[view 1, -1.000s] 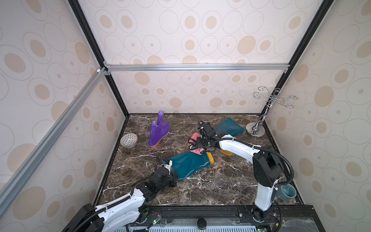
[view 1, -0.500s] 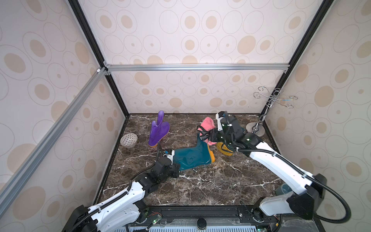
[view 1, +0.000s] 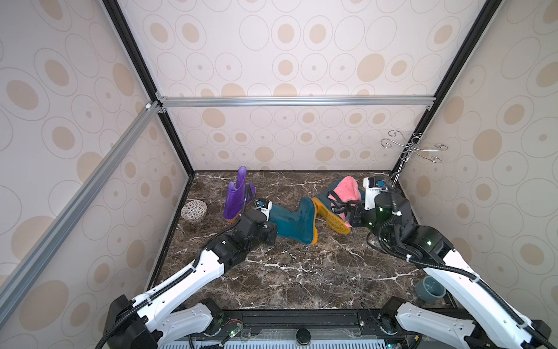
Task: Wipe the rubber boots with a cloth
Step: Place the rubber boot at the center of the board.
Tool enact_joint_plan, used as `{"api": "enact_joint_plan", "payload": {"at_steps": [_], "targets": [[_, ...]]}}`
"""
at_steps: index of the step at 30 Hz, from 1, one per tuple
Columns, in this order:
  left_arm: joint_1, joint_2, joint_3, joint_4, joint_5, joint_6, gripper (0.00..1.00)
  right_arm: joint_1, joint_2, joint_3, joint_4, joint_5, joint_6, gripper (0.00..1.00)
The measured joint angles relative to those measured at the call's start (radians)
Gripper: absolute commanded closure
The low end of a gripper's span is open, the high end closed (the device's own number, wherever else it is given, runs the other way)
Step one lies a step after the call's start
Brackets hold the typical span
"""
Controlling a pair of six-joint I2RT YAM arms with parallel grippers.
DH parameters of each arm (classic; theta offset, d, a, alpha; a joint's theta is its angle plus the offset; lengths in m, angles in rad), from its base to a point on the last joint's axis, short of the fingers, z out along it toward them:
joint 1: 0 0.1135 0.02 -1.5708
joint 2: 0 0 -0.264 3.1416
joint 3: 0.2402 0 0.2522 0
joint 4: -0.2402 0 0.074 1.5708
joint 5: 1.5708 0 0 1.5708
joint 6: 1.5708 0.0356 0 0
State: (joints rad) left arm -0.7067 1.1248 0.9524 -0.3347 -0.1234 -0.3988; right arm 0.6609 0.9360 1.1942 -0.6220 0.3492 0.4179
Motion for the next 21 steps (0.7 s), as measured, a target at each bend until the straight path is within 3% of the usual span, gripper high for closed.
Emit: {"api": "enact_joint_plan", "payload": {"at_steps": [13,21], "targets": [[0.002,0.234,0.362,-0.097,-0.142,0.210,1.00,0.000,-0.086,-0.061,-0.048,0.066,-0.012,1.00],[0.045,0.324,0.445,-0.108,-0.228,0.301,1.00,0.000,-0.083,-0.074,-0.047,0.067,-0.019,1.00]]}}
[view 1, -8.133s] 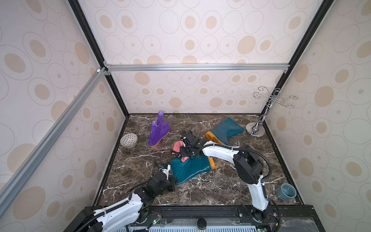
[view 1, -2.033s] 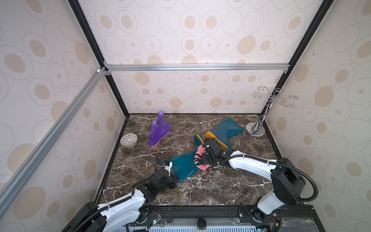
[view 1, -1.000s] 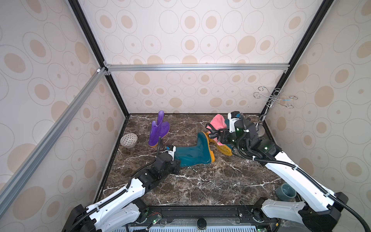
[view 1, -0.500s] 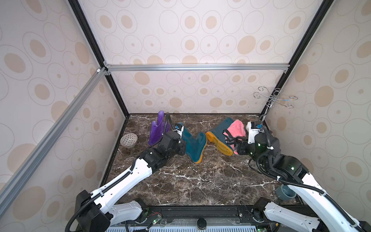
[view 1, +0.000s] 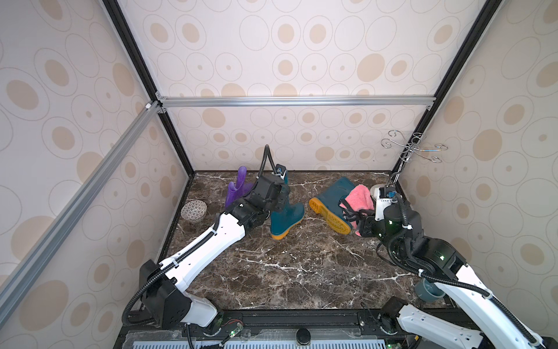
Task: Wipe the rubber boots with a cloth
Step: Place the rubber boot at the center of the board.
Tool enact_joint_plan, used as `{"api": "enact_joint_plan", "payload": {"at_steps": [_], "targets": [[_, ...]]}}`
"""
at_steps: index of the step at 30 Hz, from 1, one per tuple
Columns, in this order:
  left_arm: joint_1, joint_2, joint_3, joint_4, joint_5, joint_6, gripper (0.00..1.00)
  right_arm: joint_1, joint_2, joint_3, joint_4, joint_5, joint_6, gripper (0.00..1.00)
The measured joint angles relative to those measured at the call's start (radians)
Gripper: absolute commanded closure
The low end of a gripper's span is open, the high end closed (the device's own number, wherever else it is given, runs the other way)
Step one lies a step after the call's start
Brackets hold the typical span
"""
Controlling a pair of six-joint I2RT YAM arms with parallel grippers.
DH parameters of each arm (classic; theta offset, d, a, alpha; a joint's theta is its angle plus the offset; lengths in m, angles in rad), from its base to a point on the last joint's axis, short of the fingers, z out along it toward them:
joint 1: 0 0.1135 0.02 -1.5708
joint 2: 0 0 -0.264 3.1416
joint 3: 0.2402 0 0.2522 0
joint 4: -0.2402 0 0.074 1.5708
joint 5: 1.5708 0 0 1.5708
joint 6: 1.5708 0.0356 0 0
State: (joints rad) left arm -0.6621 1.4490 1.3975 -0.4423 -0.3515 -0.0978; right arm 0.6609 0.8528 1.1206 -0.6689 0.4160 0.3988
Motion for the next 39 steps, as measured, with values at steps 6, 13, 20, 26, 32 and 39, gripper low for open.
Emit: {"api": "enact_joint_plan", "payload": {"at_steps": [6,13,20,26,32,39], "targets": [[0.018,0.044,0.011,0.030,-0.037,0.048,1.00,0.000,0.005,0.000,0.003,0.000,-0.001,1.00],[0.033,0.089,0.056,0.073,-0.078,0.122,1.00,0.000,0.020,0.000,0.003,0.000,-0.002,1.00],[0.051,0.097,0.040,0.153,-0.087,0.139,1.00,0.000,0.029,-0.003,0.005,-0.005,-0.002,1.00],[0.053,0.092,-0.075,0.233,-0.062,0.096,1.00,0.000,0.031,-0.015,0.011,-0.014,-0.002,1.00],[0.053,0.083,-0.147,0.296,-0.039,0.044,1.00,0.000,0.032,-0.023,0.011,-0.019,-0.002,1.00],[0.053,0.071,-0.168,0.315,-0.016,0.006,0.76,0.000,0.032,-0.023,0.011,-0.021,-0.001,1.00]]}}
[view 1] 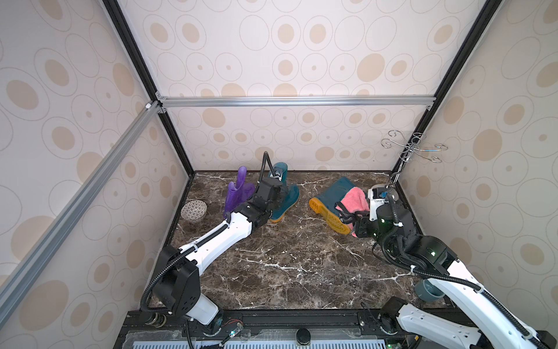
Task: Wipe the rubber boots with a cloth
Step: Place the rubber boot at the center of the board.
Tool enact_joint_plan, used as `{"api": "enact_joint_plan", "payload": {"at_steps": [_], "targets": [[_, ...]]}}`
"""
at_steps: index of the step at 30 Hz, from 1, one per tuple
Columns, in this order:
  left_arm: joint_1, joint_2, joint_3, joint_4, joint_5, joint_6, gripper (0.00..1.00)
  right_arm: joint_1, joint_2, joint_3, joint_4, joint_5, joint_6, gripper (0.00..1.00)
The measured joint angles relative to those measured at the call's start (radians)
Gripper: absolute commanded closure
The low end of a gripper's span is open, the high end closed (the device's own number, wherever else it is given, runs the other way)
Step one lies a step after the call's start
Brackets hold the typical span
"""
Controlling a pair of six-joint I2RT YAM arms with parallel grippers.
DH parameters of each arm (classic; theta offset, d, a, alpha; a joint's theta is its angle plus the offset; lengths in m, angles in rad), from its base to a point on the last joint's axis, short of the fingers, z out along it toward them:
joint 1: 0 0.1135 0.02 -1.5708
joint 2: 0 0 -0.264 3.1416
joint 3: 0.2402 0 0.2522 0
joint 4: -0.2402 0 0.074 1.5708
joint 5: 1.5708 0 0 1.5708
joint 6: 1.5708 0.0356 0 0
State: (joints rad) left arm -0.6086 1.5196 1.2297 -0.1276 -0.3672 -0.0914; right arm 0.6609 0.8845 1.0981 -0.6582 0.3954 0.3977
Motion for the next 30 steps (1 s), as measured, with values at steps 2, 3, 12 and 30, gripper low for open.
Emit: {"api": "enact_joint_plan", "payload": {"at_steps": [2,3,12,30], "targets": [[0.000,-0.007,0.000,0.008,0.009,-0.009,0.67,0.000,0.000,0.000,0.000,-0.001,0.000,1.00],[0.000,-0.011,0.000,0.010,0.012,-0.010,0.64,0.000,0.000,0.000,0.000,-0.002,0.000,1.00],[0.000,-0.016,0.051,-0.013,0.038,-0.003,0.38,0.000,0.000,-0.001,0.000,-0.006,0.003,1.00],[-0.014,-0.085,0.229,-0.170,0.111,0.012,0.09,0.000,0.009,-0.001,-0.004,-0.013,0.005,1.00]]}}
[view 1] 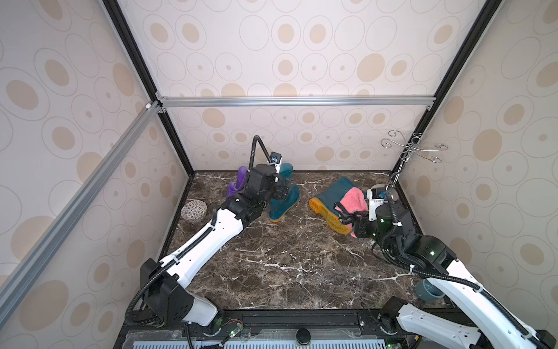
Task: Wipe the rubber boots with a cloth
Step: Place the rubber boot at the center of the board, then move the rubber boot to the center of the board.
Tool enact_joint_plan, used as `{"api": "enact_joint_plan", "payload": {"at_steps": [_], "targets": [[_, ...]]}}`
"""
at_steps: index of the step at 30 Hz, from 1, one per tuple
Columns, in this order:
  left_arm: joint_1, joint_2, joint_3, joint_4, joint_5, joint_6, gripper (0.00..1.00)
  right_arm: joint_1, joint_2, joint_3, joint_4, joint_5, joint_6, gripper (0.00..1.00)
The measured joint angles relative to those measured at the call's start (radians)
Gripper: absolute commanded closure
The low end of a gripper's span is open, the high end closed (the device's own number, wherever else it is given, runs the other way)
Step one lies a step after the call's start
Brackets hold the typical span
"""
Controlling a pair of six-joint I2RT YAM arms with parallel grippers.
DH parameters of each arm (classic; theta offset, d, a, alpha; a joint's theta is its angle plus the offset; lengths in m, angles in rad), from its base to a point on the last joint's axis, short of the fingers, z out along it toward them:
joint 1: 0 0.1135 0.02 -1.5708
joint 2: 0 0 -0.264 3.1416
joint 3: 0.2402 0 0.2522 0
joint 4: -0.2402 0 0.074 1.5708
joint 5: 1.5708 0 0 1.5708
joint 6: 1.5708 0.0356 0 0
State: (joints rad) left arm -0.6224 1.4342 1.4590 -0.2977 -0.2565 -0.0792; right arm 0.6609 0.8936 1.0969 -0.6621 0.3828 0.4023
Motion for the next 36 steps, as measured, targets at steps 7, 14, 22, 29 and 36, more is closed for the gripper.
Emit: {"api": "enact_joint_plan", "payload": {"at_steps": [7,14,22,29,36], "targets": [[-0.103,0.005,0.122,-0.068,0.008,-0.018,0.07,0.000,-0.012,0.040,-0.059,0.047,0.003,1.00],[-0.191,0.121,0.147,-0.096,0.108,-0.185,0.06,0.000,-0.122,0.135,-0.183,0.223,0.007,1.00],[-0.241,0.344,0.156,-0.117,0.191,-0.356,0.00,-0.001,-0.218,0.203,-0.328,0.348,-0.008,1.00],[-0.328,0.600,0.423,-0.219,0.191,-0.494,0.00,-0.001,-0.255,0.209,-0.390,0.402,-0.041,1.00],[-0.379,0.906,0.896,-0.449,0.115,-0.656,0.00,-0.001,-0.283,0.212,-0.403,0.424,-0.076,1.00]]}}
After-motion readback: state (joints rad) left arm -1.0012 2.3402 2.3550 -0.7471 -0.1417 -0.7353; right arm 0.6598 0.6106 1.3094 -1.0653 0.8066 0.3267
